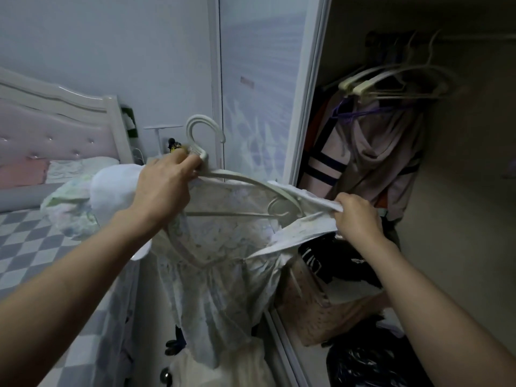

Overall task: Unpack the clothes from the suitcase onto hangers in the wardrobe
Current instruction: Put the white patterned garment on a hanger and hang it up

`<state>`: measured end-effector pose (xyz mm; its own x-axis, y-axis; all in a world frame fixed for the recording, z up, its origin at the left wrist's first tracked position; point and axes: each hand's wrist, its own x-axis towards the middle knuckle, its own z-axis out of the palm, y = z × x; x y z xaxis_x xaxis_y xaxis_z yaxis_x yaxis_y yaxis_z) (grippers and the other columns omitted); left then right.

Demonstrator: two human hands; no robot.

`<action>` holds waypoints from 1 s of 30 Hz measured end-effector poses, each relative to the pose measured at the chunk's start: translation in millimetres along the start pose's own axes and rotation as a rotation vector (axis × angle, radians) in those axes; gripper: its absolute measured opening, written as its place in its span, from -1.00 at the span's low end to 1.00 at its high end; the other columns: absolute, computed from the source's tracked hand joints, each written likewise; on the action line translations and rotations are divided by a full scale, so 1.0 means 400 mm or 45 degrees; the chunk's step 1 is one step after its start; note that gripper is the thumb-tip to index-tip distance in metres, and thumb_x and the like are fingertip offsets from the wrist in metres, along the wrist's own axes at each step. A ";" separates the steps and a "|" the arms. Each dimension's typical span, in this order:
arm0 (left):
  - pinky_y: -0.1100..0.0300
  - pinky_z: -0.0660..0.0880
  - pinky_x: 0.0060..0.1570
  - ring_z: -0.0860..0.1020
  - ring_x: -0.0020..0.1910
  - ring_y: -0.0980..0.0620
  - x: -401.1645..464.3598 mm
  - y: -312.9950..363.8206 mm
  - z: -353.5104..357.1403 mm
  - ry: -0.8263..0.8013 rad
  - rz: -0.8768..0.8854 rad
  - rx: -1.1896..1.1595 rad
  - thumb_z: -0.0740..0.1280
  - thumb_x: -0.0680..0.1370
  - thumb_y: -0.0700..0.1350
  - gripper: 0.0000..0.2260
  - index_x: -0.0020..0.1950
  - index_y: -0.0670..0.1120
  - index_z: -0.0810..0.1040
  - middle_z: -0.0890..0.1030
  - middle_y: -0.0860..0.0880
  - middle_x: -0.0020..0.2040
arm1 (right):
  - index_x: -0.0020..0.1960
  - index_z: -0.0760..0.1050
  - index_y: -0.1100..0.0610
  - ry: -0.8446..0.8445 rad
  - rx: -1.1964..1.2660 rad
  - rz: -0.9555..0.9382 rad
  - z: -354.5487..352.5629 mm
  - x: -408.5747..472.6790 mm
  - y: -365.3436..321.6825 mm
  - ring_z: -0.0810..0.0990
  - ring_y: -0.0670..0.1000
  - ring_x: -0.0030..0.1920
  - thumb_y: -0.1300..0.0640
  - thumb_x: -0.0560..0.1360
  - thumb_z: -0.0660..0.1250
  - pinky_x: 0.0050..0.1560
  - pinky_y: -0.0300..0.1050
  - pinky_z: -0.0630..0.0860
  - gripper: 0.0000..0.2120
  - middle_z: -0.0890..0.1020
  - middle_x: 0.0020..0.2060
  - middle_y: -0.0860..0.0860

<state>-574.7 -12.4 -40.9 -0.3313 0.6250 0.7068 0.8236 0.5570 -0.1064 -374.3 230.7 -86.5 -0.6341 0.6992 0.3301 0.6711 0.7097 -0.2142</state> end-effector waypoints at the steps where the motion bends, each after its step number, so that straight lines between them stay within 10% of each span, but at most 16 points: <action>1: 0.16 0.17 -0.39 0.46 -0.47 -0.22 0.000 0.007 -0.005 0.014 0.011 0.018 0.39 0.27 -0.45 -0.76 -0.13 -0.24 0.52 0.48 -0.25 -0.31 | 0.00 0.46 0.23 -0.025 0.035 0.021 0.000 0.001 -0.001 0.53 0.27 0.02 0.23 0.51 0.24 -0.13 0.00 0.39 -0.91 0.55 0.00 0.21; 10: 0.32 0.07 -0.57 0.49 -0.51 -0.15 -0.031 0.123 0.017 -0.098 0.163 -0.077 0.45 0.32 -0.25 -0.85 -0.18 -0.15 0.53 0.48 -0.13 -0.36 | -0.38 0.28 0.03 -0.066 0.942 -0.291 -0.125 -0.127 -0.250 0.32 -0.11 -0.38 0.14 0.52 0.30 -0.30 -0.14 0.19 -0.67 0.35 -0.45 -0.10; 13: 0.17 0.31 -0.59 0.51 -0.47 -0.16 -0.025 0.144 0.018 -0.054 0.120 -0.258 0.22 0.41 -0.04 -0.80 -0.27 -0.14 0.53 0.50 -0.11 -0.38 | -0.42 0.26 0.05 -0.470 0.353 -0.597 -0.165 -0.202 -0.299 0.37 -0.05 -0.37 -0.22 0.50 0.19 -0.35 -0.10 0.21 -0.55 0.36 -0.47 -0.06; 16: 0.15 0.37 -0.57 0.53 -0.42 -0.16 -0.019 0.132 0.009 0.072 0.150 -0.378 0.14 0.46 -0.01 -0.73 -0.27 -0.14 0.52 0.51 -0.10 -0.35 | -0.34 0.42 0.03 0.025 0.324 -0.476 -0.188 -0.177 -0.236 0.51 0.04 -0.20 -0.32 0.45 0.12 -0.23 -0.10 0.34 -0.55 0.47 -0.40 -0.08; 18: 0.16 0.35 -0.56 0.53 -0.40 -0.14 -0.014 0.136 0.001 0.159 0.215 -0.414 0.15 0.49 -0.02 -0.74 -0.23 -0.14 0.53 0.52 -0.09 -0.34 | 0.03 0.53 0.01 0.278 0.340 -0.393 -0.196 -0.141 -0.193 0.49 0.04 0.07 -0.29 0.44 0.11 0.03 -0.08 0.32 -0.55 0.56 -0.05 -0.07; 20: 0.18 0.34 -0.55 0.52 -0.40 -0.13 -0.002 0.157 -0.015 0.213 0.268 -0.481 0.14 0.50 0.00 -0.73 -0.23 -0.14 0.52 0.51 -0.08 -0.33 | 0.29 0.39 -0.01 0.079 0.286 -0.352 -0.192 -0.120 -0.164 0.38 0.01 0.26 -0.19 0.49 0.20 0.18 -0.10 0.22 -0.56 0.48 0.22 -0.06; 24: 0.21 0.22 -0.57 0.51 -0.43 -0.11 0.030 0.198 -0.018 0.141 0.321 -0.505 0.12 0.49 0.09 -0.68 -0.28 -0.11 0.46 0.49 -0.04 -0.36 | -0.06 0.49 -0.04 0.085 0.383 -0.262 -0.188 -0.133 -0.084 0.53 0.05 0.03 0.08 0.50 0.29 -0.01 -0.08 0.39 -0.95 0.57 -0.08 -0.02; 30: 0.15 0.32 -0.30 0.57 -0.13 -0.08 0.097 0.304 -0.012 -0.121 0.298 -0.835 0.09 0.45 0.29 -0.59 -0.05 -0.01 0.46 0.58 0.02 -0.14 | -0.13 0.58 0.07 0.319 0.497 0.037 -0.260 -0.212 0.048 0.53 -0.02 -0.09 0.25 0.43 0.36 -0.07 -0.19 0.36 -0.90 0.57 -0.18 -0.04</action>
<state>-485.3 76.9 -23.1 -0.1260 0.7501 0.6493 0.9759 -0.0240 0.2171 -267.7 176.1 -23.0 -0.4726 0.7114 0.5202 0.4622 0.7027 -0.5410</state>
